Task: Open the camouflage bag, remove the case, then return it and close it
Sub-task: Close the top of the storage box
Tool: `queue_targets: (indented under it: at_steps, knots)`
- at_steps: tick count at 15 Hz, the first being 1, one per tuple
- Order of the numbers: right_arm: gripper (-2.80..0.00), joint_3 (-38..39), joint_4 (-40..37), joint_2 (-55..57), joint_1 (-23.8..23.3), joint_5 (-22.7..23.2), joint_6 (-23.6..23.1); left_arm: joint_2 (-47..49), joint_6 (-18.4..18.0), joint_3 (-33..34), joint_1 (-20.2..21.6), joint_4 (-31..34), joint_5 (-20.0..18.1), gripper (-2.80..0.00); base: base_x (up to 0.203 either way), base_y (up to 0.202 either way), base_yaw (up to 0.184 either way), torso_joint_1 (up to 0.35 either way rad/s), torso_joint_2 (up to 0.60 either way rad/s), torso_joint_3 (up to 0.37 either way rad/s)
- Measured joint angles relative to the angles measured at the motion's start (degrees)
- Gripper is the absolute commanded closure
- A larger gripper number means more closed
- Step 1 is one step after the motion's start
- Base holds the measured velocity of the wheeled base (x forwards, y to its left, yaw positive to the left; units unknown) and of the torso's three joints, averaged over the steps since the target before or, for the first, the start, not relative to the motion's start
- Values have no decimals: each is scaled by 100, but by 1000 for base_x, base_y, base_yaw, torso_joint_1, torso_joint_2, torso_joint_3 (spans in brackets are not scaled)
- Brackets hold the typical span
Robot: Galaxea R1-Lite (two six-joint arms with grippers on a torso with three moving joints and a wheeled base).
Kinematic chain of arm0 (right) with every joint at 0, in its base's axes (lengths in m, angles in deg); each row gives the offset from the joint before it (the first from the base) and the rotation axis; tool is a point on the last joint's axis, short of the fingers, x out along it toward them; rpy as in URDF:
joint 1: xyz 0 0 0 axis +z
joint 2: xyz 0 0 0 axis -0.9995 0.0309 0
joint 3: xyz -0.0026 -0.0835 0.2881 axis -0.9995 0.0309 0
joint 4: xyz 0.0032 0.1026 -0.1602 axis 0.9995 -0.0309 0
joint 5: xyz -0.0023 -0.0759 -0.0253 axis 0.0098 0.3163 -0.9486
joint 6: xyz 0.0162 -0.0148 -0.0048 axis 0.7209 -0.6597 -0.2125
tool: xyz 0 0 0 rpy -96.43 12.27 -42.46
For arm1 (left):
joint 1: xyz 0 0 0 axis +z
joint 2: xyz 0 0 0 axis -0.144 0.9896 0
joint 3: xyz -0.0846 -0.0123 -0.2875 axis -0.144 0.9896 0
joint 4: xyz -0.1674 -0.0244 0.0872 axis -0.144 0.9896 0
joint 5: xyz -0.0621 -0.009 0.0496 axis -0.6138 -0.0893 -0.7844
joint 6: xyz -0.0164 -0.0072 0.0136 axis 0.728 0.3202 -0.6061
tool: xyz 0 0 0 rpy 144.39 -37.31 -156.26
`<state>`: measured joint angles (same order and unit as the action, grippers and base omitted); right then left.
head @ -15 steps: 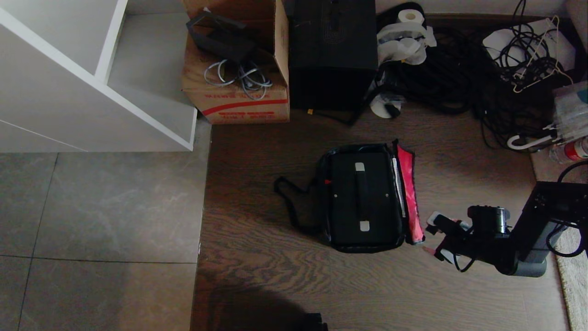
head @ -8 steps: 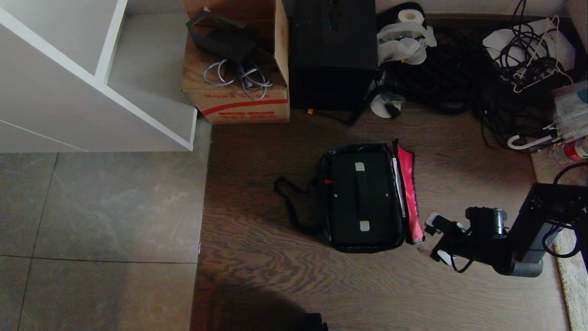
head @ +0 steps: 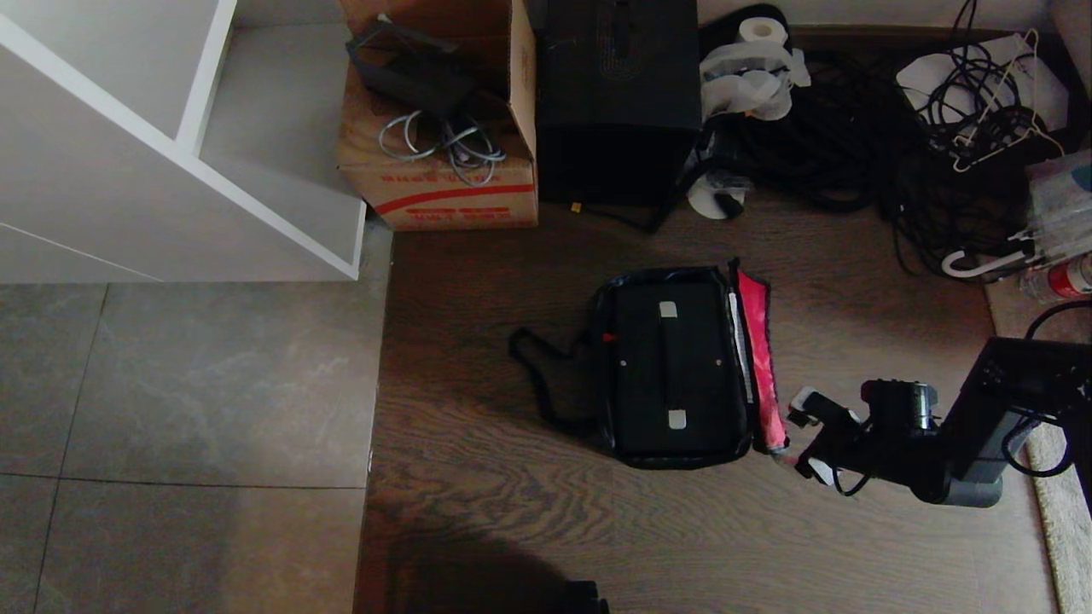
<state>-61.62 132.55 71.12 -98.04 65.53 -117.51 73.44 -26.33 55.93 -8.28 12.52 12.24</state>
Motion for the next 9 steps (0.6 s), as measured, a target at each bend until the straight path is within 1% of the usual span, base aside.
queue_targets:
  at_steps: [3, 5, 9]
  knots:
    - [-280, -168, -217, 11, 61, 109, 85, 0, 0, 0, 0, 2, -1, 0, 0, 0, 0, 0, 0, 0]
    - [-280, -347, -231, 50, 84, 213, 103, 0, 0, 0, 0, -1, -1, 0, 0, 0, 0, 0, 0, 0]
    - [-280, -594, -272, 127, 94, 216, 196, 0, -2, 0, 0, -1, -2, 0, 0, 0, 0, 0, 0, 0]
